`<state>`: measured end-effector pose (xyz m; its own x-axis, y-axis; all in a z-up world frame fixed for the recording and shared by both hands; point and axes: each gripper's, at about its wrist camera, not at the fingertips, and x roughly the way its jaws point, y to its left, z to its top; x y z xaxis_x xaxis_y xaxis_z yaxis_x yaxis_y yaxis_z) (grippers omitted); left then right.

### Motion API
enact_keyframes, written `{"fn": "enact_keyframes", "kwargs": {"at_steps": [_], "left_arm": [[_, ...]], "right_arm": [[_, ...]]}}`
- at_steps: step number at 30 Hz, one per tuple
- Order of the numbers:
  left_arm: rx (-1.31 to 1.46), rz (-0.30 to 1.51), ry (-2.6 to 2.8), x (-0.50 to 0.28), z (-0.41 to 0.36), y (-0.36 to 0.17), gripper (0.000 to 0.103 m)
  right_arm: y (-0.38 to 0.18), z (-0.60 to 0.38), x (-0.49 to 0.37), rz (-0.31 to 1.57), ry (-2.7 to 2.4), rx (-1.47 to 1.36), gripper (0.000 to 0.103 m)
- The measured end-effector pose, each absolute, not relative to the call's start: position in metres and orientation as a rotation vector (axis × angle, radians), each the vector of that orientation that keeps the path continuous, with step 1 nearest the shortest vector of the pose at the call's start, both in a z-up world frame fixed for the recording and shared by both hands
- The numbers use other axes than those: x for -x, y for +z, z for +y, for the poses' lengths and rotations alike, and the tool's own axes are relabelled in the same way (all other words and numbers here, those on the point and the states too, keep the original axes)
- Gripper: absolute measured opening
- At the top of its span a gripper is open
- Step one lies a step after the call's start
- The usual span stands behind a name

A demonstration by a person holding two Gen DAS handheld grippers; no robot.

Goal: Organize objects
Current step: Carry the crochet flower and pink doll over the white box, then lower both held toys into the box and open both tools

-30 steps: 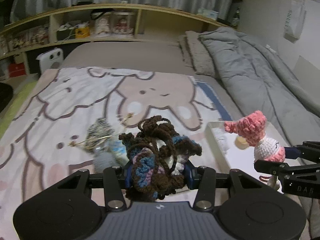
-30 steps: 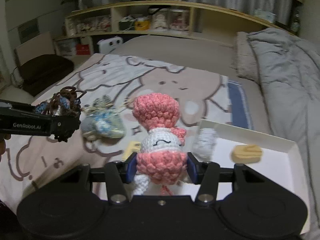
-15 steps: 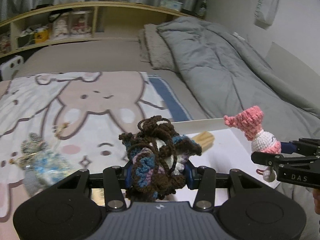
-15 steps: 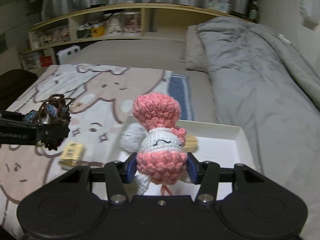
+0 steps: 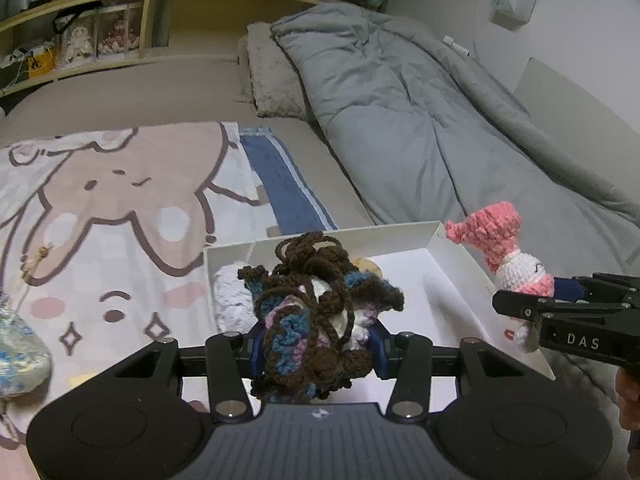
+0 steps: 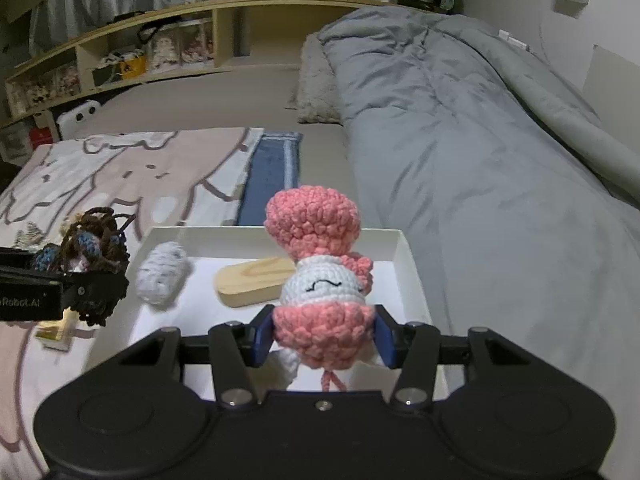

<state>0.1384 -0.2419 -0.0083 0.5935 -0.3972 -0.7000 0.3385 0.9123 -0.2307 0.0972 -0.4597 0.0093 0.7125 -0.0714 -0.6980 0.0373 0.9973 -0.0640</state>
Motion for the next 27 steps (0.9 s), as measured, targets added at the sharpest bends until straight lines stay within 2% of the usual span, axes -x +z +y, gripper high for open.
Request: {"fn": "enact_keyframes", "kwargs": {"at_steps": [13, 27], "left_arm": [[0.046, 0.951, -0.374, -0.182, -0.269, -0.065, 0.050], [-0.012, 0.951, -0.350, -0.211, -0.290, -0.092, 0.050]], "right_arm": [[-0.042, -0.484, -0.154, 0.858, -0.077, 0.049, 0.052], [-0.072, -0.497, -0.187, 0.872, -0.098, 0.033, 0.054]]}}
